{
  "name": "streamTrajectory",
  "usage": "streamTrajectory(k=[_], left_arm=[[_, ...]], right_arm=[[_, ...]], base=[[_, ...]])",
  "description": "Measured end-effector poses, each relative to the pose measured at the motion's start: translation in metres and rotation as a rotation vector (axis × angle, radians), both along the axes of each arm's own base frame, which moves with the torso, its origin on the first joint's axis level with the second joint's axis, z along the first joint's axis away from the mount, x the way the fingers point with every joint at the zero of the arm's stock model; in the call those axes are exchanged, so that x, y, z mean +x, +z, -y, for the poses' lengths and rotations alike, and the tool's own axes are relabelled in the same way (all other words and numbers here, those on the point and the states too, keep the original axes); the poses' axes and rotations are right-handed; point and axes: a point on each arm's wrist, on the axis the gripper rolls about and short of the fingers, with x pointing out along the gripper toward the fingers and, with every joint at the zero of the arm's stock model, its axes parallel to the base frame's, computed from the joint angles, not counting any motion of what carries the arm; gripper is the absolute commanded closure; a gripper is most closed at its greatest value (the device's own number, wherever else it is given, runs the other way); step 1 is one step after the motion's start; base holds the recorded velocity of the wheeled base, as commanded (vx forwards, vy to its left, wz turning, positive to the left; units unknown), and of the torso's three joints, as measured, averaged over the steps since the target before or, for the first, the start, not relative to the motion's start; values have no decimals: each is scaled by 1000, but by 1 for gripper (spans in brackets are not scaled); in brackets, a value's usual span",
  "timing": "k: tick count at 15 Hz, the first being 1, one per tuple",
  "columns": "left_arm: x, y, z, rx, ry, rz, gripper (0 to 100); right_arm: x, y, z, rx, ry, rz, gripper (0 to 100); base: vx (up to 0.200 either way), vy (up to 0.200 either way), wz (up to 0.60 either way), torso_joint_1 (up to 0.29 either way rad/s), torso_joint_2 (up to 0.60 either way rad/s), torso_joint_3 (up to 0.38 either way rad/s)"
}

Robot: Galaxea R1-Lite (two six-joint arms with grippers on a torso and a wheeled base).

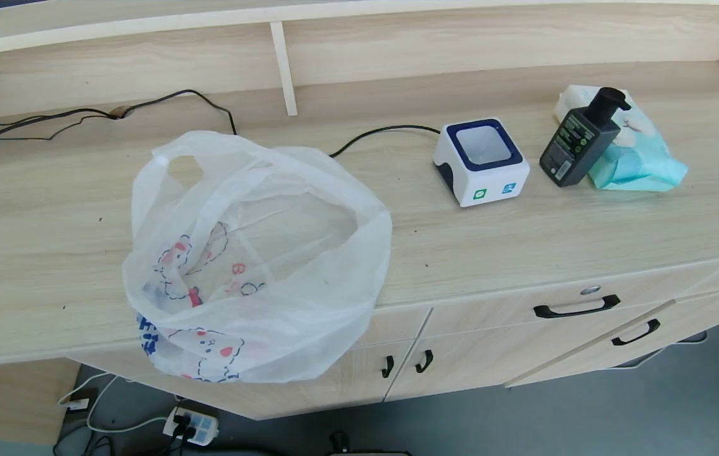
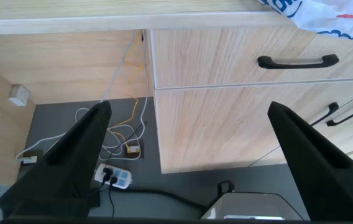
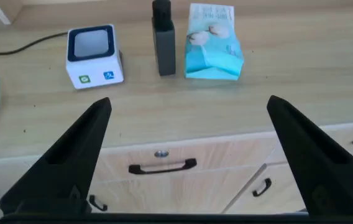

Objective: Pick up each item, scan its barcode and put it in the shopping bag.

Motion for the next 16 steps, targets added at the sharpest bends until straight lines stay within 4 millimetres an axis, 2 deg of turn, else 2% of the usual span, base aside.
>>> streamTrajectory(k=[2,4,5,7,9,11,13,16], left_arm=[[0,0,0,-1,0,1,0],[0,0,0,-2,0,2,0],[0,0,0,-2,0,3,0],[0,0,0,-1,-1,3,0],[0,0,0,-1,-1,2,0],[0,0,0,-1,0,2,0],[0,0,0,-2,0,3,0],[0,0,0,-2,0,3,0]], right_arm=[[52,27,0,44,13,106,0],[112,43,1,59,60,234,0],[139,45,3,45,107,297,0],[181,31,6,25,175,306,0],[213,15,8,18,196,285,0],[237,1,8,8,224,268,0],[253,-11,9,-5,247,235,0],[271,-16,9,-34,260,235,0]], base=[[0,0,0,0,0,0],[0,0,0,0,0,0],[0,0,0,0,0,0],[0,0,0,0,0,0],[0,0,0,0,0,0],[0,0,0,0,0,0],[0,0,0,0,0,0],[0,0,0,0,0,0]])
